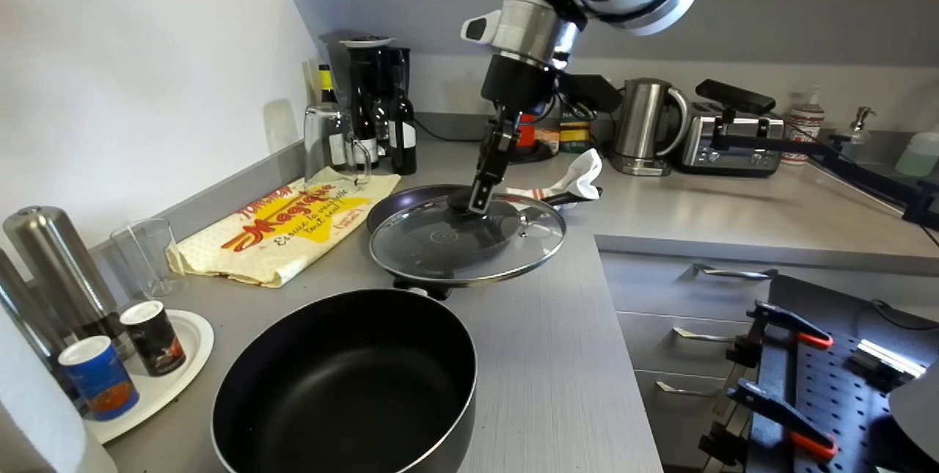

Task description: Take the lid off of the pot

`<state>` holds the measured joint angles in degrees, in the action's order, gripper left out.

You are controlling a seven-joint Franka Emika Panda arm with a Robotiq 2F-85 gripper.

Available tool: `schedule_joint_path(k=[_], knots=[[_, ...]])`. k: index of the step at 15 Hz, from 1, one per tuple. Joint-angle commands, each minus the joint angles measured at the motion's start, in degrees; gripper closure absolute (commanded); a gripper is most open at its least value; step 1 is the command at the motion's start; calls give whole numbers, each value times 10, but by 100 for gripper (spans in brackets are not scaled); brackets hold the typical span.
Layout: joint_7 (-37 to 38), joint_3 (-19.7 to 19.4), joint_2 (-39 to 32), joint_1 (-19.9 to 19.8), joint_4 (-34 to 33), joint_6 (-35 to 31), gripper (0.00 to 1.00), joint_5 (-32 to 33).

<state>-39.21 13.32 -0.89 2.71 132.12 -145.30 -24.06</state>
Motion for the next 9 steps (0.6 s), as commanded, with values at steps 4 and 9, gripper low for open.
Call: schedule_joint_path(k=[4,9], knots=[[-92,-53,91,29,119,-47,77,-119],[-131,-86,122,47,187,-78,77,-171]])
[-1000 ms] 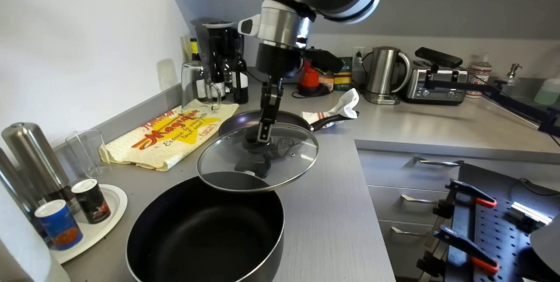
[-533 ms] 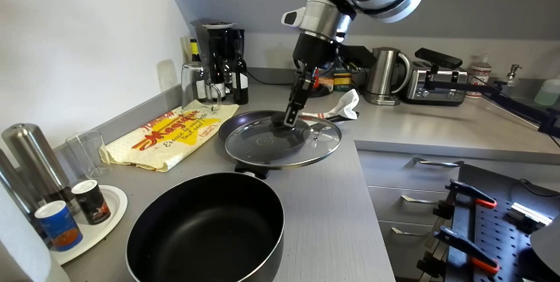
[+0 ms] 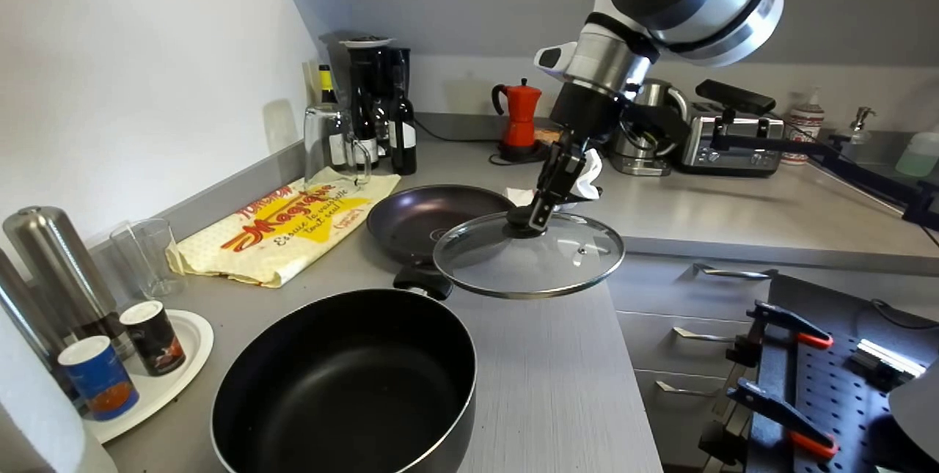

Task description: Take the lid off of the pot

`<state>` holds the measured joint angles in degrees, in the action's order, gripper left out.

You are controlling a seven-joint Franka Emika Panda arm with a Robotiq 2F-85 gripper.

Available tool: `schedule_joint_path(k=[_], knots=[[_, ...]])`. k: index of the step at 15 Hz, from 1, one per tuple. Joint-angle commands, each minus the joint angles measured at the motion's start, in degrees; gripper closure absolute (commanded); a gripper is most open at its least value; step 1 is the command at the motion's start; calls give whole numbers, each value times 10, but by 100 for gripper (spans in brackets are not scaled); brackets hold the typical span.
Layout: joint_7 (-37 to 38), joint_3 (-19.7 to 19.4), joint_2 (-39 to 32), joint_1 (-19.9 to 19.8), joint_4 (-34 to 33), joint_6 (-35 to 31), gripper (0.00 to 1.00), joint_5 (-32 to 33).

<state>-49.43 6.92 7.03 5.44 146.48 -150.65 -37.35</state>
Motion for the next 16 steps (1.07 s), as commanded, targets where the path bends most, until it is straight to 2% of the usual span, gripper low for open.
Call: schedule_joint_path(k=[1,5,7,11,16], knots=[[-34,-28,46,23,54,-32,77,-46],[-54,-47,41,32,82,-57,77,-71],[-73,-41,28,26,86,-65,77,-94],[-107,-37,-12,31,73,-80,77,-142],[-139,-33,-80,31,44,-97,77,-168]])
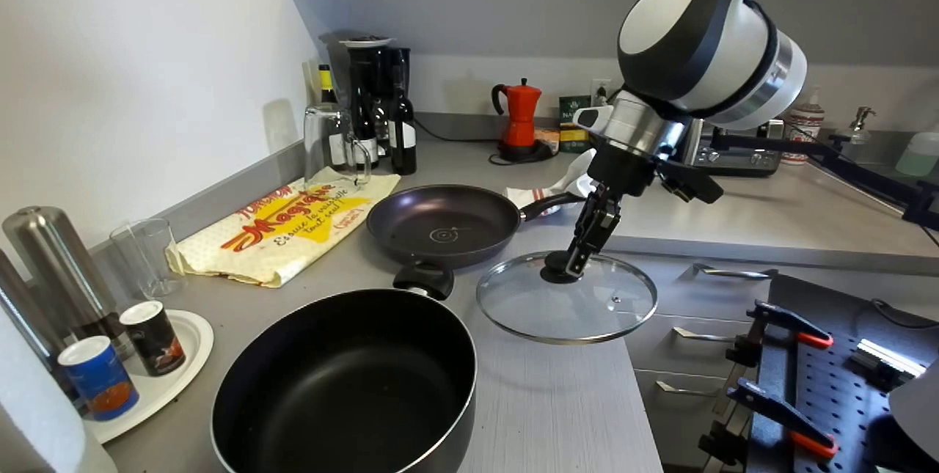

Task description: Take the lid off of the pot

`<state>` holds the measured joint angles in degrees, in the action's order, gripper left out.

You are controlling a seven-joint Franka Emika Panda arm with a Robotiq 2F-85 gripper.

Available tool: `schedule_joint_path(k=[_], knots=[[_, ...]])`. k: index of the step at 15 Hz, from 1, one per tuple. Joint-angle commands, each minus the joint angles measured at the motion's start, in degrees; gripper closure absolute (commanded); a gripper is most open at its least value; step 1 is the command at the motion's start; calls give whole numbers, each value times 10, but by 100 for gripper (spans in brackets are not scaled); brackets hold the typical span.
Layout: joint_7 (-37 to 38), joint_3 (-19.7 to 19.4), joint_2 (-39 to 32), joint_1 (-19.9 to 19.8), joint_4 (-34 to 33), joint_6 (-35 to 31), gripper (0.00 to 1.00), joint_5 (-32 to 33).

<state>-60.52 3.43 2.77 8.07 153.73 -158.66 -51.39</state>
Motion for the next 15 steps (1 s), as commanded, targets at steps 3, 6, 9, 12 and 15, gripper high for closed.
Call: schedule_joint_path(k=[3,6,9,12,15], knots=[[-34,4,-79,2,-52,-15,77,-27],[-33,6,-117,1,-75,-13,77,-18],[-30,9,-143,1,-94,-11,77,-11],[-30,10,-158,0,-108,-9,77,-9],[-32,11,-159,-1,-114,-9,77,-11]])
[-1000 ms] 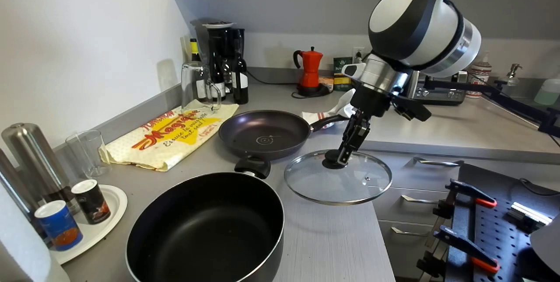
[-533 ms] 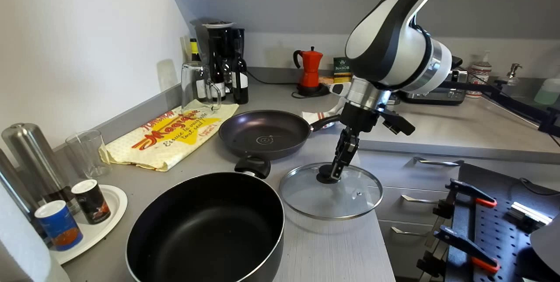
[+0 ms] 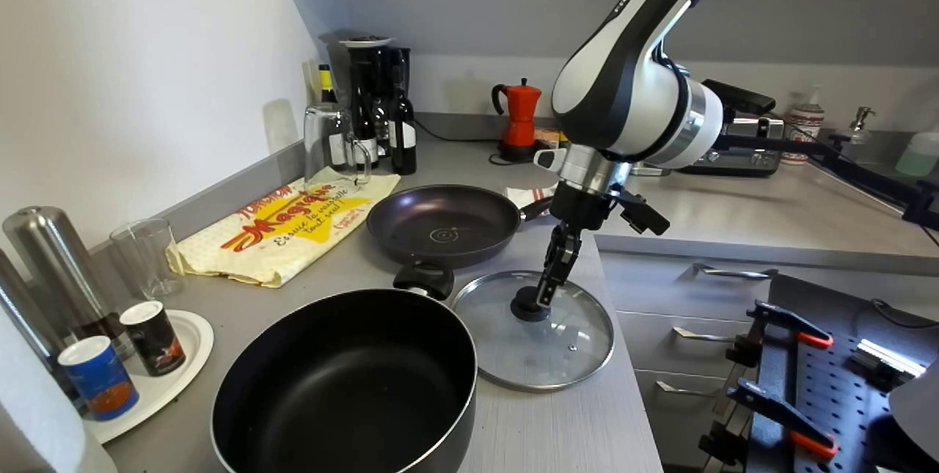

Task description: Take the lid off of the pot

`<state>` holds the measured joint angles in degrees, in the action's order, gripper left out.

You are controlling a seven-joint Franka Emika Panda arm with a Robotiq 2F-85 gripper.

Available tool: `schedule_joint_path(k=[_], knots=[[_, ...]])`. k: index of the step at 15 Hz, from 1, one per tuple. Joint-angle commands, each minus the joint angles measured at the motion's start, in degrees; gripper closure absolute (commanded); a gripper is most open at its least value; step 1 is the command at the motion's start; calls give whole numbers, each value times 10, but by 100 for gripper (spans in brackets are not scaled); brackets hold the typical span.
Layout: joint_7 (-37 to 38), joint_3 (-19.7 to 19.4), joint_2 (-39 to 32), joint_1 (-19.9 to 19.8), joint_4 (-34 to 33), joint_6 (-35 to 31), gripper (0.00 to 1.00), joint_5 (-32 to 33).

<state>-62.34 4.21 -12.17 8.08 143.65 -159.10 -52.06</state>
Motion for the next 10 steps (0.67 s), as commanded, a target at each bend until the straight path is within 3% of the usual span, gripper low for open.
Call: schedule_joint_path(k=[1,2,4,8,10], knots=[[-12,3,-8,-1,-13,-3,56,-4],[-10,3,-7,0,-12,-3,29,-1],[-13,4,2,0,-6,-2,27,-3],[-18,10,27,3,10,-6,1,-4],[-20,14,36,2,13,-4,0,-6]])
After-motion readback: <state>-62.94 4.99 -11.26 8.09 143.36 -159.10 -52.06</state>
